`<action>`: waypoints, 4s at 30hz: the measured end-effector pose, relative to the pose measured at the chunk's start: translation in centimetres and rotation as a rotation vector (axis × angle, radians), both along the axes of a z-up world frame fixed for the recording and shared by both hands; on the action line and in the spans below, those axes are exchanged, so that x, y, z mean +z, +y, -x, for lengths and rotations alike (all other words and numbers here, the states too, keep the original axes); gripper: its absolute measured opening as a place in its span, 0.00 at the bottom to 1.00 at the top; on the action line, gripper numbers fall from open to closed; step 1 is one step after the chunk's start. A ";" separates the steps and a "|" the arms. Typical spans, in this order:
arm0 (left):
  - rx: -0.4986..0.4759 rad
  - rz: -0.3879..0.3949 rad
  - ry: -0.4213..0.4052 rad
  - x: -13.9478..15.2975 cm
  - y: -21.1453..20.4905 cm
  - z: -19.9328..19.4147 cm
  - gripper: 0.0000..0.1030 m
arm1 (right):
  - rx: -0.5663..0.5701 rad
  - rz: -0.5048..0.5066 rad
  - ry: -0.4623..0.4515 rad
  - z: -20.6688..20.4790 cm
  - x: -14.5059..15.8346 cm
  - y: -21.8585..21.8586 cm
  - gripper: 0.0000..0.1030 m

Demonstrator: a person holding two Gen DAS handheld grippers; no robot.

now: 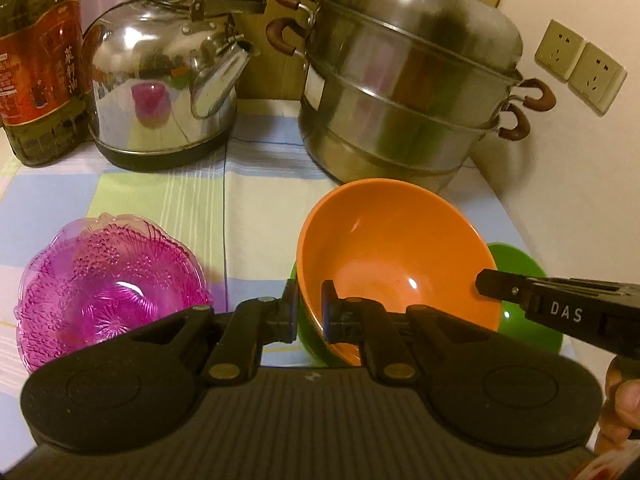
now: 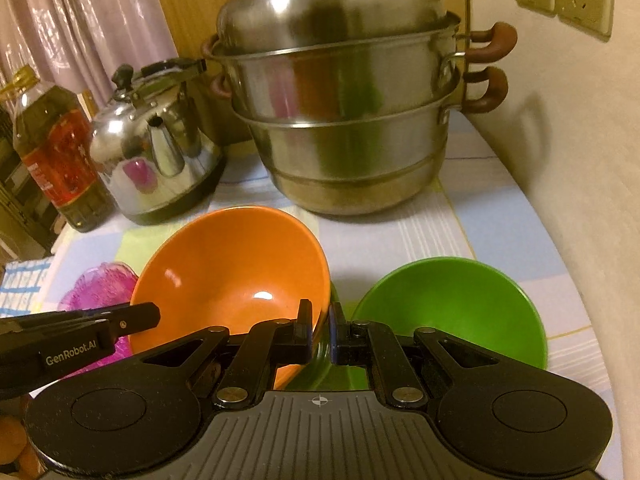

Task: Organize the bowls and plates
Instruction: 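Carry the orange bowl with both grippers over a green bowl, then lower the orange bowl into the green bowl and open both grippers, then move both grippers to the rim of the other green bowl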

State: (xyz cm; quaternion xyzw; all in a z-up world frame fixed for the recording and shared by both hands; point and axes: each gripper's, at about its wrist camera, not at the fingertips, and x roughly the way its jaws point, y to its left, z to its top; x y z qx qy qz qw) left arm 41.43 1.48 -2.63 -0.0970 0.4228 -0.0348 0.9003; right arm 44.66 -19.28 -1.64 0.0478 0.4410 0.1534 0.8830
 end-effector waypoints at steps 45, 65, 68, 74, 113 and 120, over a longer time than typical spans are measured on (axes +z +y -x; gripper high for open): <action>0.047 0.043 -0.040 3.3 -2.8 13.8 0.22 | -0.132 0.010 -0.054 13.9 3.7 -7.0 0.25; 0.039 0.041 -0.046 4.2 -6.8 18.7 0.29 | -0.189 -0.047 -0.016 19.0 4.1 -10.7 0.27; 0.029 0.041 -0.045 4.2 -7.4 18.4 0.29 | -0.199 -0.049 -0.014 18.9 3.9 -11.2 0.27; 0.012 0.045 -0.034 3.7 -8.5 17.7 0.29 | -0.217 -0.053 -0.005 18.4 3.5 -12.2 0.27; 0.172 0.260 0.035 -3.9 -13.8 3.4 0.28 | -0.238 -0.103 0.061 3.3 -3.2 -16.0 0.27; 0.182 0.243 0.032 -5.1 -14.2 2.9 0.23 | -0.218 -0.093 0.098 1.6 -5.3 -15.3 0.27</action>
